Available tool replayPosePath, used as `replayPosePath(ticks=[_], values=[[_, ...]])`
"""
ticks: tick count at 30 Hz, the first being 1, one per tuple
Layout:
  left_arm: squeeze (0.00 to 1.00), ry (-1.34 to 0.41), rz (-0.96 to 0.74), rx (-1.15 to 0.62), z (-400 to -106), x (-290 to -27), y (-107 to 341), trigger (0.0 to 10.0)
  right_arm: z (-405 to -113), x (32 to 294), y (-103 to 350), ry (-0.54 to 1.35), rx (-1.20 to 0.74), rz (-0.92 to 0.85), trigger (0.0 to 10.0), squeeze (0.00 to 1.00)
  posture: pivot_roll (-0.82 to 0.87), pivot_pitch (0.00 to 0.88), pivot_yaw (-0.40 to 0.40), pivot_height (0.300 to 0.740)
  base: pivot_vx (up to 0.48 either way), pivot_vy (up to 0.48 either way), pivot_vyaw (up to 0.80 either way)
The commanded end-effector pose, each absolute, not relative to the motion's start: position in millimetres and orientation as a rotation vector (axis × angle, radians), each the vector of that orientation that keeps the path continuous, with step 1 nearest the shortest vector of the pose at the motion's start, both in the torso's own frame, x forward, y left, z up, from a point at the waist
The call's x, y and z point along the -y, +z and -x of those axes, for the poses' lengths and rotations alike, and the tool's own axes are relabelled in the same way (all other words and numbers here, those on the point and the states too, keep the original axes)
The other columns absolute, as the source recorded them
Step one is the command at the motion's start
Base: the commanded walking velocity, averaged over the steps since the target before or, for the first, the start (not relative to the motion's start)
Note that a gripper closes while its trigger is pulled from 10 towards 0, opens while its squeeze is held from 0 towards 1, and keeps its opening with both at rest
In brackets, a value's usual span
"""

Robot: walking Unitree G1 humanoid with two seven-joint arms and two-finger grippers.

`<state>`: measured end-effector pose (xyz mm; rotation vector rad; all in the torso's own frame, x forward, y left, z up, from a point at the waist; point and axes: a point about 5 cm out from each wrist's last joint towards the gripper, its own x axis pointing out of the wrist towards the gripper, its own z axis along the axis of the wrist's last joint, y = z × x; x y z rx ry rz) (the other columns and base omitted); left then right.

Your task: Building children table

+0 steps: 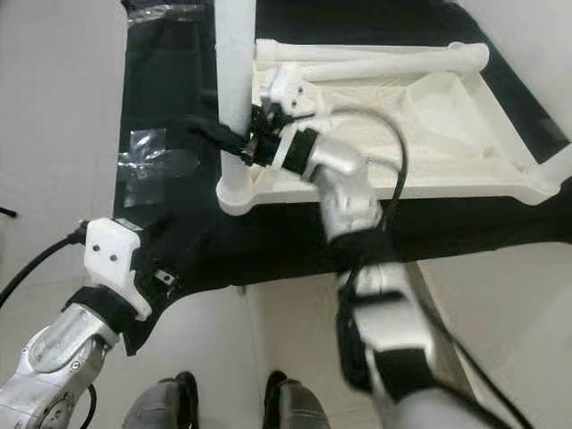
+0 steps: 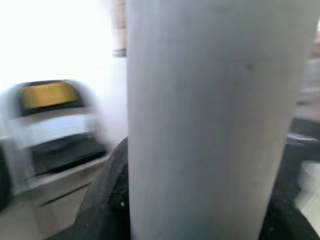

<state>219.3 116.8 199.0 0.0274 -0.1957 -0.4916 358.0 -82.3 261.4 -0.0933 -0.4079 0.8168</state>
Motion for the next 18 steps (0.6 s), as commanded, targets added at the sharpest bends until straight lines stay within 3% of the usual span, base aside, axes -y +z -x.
replayPosePath(ticks=[1,4,6,14,15,18], values=[[0.00,-0.500,-0.013,0.176,-218.7,-115.8,193.4,10.0,-355.4,109.3,210.5,0.497,0.203,0.187,0.0,0.00,0.10,0.282,-0.081,0.740,0.000,0.000,0.00],[0.00,-0.504,-0.012,0.176,-219.9,-114.4,192.7,10.0,-339.3,104.6,197.4,0.425,0.193,0.242,0.0,0.00,0.10,0.273,-0.082,0.740,0.000,0.000,0.00],[0.00,-0.509,-0.007,0.183,-222.5,-111.3,192.5,10.0,-325.0,85.4,183.9,0.463,0.175,0.252,0.0,0.00,0.10,0.252,-0.090,0.740,0.000,0.000,0.00],[0.00,-0.493,-0.011,0.201,-225.5,-114.5,195.1,10.0,-329.5,68.6,183.9,0.554,0.171,0.236,0.0,0.00,0.11,0.233,-0.094,0.740,0.000,0.000,0.00],[0.00,-0.492,-0.013,0.201,-225.8,-114.9,194.8,10.0,-327.6,67.9,185.1,0.535,0.167,0.240,10.0,0.00,0.10,0.234,-0.091,0.740,0.000,0.000,0.00],[0.00,-0.499,-0.011,0.200,-226.6,-113.7,194.6,10.0,-325.5,67.0,189.7,0.525,0.173,0.242,10.0,0.00,0.10,0.237,-0.087,0.740,0.000,0.000,0.00]])
